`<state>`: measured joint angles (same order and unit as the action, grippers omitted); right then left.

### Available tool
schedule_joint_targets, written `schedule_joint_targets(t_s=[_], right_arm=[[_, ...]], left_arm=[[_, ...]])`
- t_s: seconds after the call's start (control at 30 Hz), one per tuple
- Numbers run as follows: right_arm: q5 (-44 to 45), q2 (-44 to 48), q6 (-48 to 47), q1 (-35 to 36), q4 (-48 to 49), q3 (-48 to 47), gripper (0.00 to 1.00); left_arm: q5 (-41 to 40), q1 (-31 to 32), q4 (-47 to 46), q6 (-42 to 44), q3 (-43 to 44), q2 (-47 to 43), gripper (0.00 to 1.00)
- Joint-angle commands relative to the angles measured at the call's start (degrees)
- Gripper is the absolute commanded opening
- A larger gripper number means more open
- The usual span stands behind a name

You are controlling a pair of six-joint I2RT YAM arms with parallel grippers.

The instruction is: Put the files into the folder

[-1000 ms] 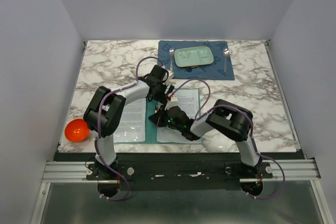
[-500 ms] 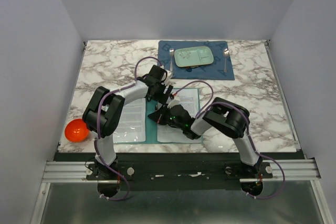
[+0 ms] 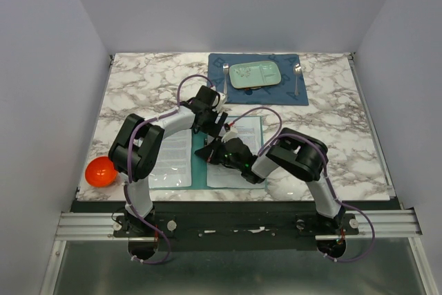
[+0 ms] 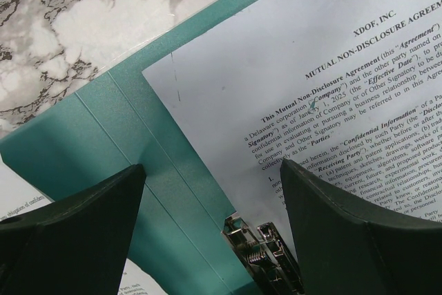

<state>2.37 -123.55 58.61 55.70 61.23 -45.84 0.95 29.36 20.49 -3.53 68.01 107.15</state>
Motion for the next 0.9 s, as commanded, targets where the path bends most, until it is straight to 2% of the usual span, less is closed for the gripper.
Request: schedule_joint_targets(t_s=[0.0,0.3,0.4,0.87], right_arm=[[0.7,-4.52,-5.43,-0.68,-18.26,4.71,0.01],[1.85,5.94,-11.93,-0.68,-25.19,-0.81,0.34],[2.72,8.84,-14.13,-0.68,-28.7,-3.54,0.41],[6.15,18.51,-19.15,-0.6,-40.38,-7.41,0.45]], left_arm=[[0.37,-0.27,9.39,1.42,-2.53,3.94,0.89],[0.19,-0.45,10.36,1.16,-0.25,3.68,0.89],[0.89,-0.62,11.32,0.98,1.24,3.15,0.89],[4.41,-1.41,16.51,-0.16,9.33,-0.89,0.91]])
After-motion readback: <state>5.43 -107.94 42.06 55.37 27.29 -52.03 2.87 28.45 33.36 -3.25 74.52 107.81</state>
